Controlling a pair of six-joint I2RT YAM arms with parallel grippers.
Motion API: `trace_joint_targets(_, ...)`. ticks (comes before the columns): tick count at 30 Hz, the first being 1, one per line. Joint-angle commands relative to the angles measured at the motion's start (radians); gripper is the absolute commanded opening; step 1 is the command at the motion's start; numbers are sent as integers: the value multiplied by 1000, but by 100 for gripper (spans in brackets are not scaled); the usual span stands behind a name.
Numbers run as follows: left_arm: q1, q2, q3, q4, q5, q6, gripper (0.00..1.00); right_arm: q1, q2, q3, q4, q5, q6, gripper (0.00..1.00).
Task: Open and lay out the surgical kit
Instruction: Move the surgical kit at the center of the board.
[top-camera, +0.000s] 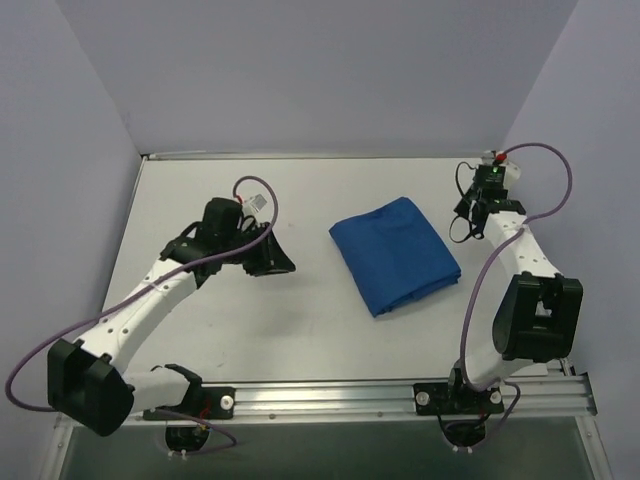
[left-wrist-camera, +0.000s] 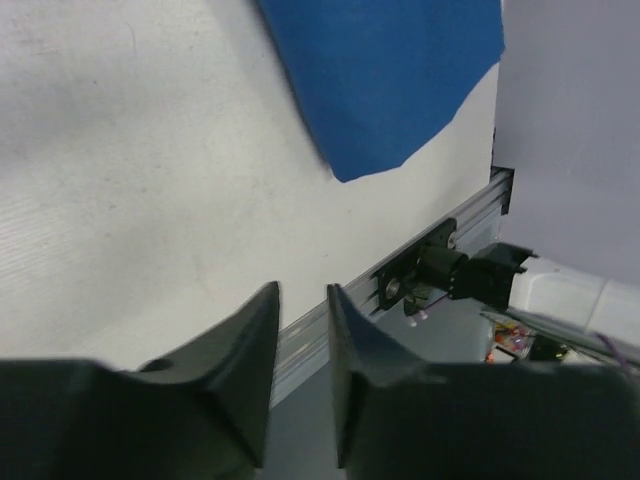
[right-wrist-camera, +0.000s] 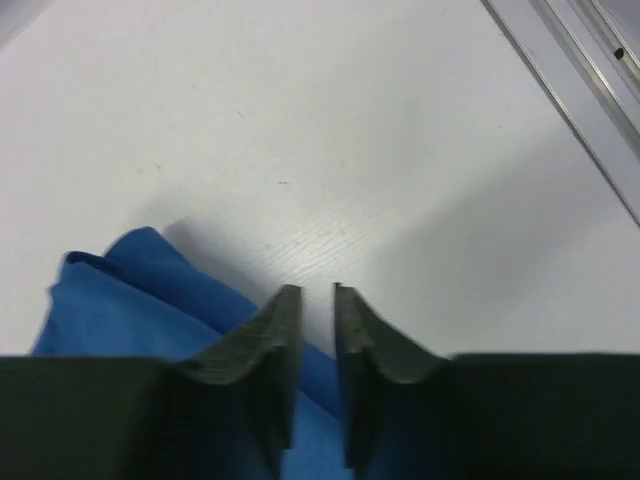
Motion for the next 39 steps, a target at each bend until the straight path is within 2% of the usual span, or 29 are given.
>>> trace_joint_targets(1,-41,151,50,148,-36,-60,22,-10,94,35,-31,-46,-15,10)
trace_joint_targets(2,-49,227,66,159,-42,-66,16,-27,111,49,-33,-53,-5,0)
trace_joint_targets(4,-55,295,135,129,-89,-54,6,-34,145,46,-20,-79,15,0)
trace_joint_targets(8,-64,479,244,74,-65,-46,6,-39,174,12,-33,-105,16,0)
trace_joint_targets(12,-67,610,381,8,13,-42,6,-44,193,61,-169,-41,-44,0)
trace_joint_targets(15,-92,684,467,-5,-13,-40,8,-73,194,81,-260,-61,-14,0)
trace_joint_targets(18,-104,791,578,-81,-37,-66,2,-74,170,46,-261,-79,9,0)
trace_joint_targets(22,-119,891,711,-184,-118,-56,2,-91,188,79,-278,-50,-15,0)
trace_joint_targets(28,-176,1064,910,-325,-240,-65,2,-90,311,147,-283,-177,-43,0)
trace_joint_targets(30,-185,1122,958,-347,-240,-68,2,-87,346,165,-315,-199,-50,0)
trace_joint_targets(39,-168,1323,1334,-512,-250,-31,2,19,335,116,-321,-339,-38,0)
